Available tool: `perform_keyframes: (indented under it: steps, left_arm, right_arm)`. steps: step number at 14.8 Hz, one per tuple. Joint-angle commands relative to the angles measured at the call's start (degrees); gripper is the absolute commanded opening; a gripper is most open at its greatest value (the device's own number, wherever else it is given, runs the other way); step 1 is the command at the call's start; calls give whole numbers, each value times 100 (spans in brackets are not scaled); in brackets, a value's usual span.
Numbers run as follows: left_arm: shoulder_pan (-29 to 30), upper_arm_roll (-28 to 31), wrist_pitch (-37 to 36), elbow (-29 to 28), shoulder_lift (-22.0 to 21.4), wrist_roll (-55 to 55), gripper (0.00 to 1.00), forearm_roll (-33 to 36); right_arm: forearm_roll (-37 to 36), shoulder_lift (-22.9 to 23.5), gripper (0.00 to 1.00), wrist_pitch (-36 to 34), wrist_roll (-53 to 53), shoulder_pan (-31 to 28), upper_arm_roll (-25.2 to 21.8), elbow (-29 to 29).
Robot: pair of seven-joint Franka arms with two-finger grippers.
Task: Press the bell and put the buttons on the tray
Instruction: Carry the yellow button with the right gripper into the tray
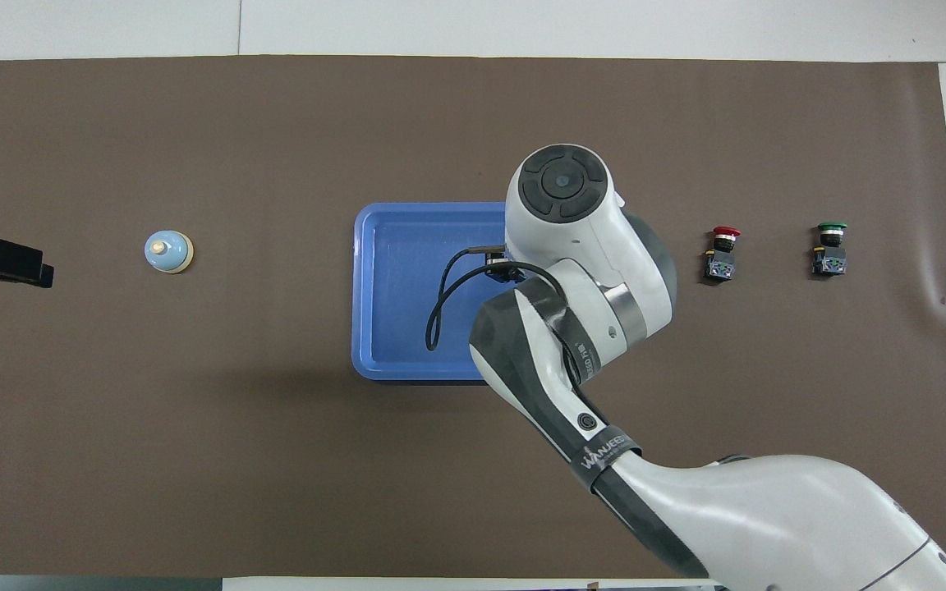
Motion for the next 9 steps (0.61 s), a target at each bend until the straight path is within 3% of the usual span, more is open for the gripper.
perform_keyframes:
  steps: [1, 4, 9]
  left_arm:
    - [0, 19, 7, 27, -34, 39, 100, 0]
    - [0, 19, 7, 27, -34, 39, 100, 0]
    - [0, 19, 7, 27, -34, 39, 100, 0]
  right_arm:
    - [18, 37, 0, 602, 229, 48, 0, -378]
    - [18, 213, 0, 1041, 246, 48, 0, -492]
    - [9, 117, 0, 1632, 334, 48, 0, -1090]
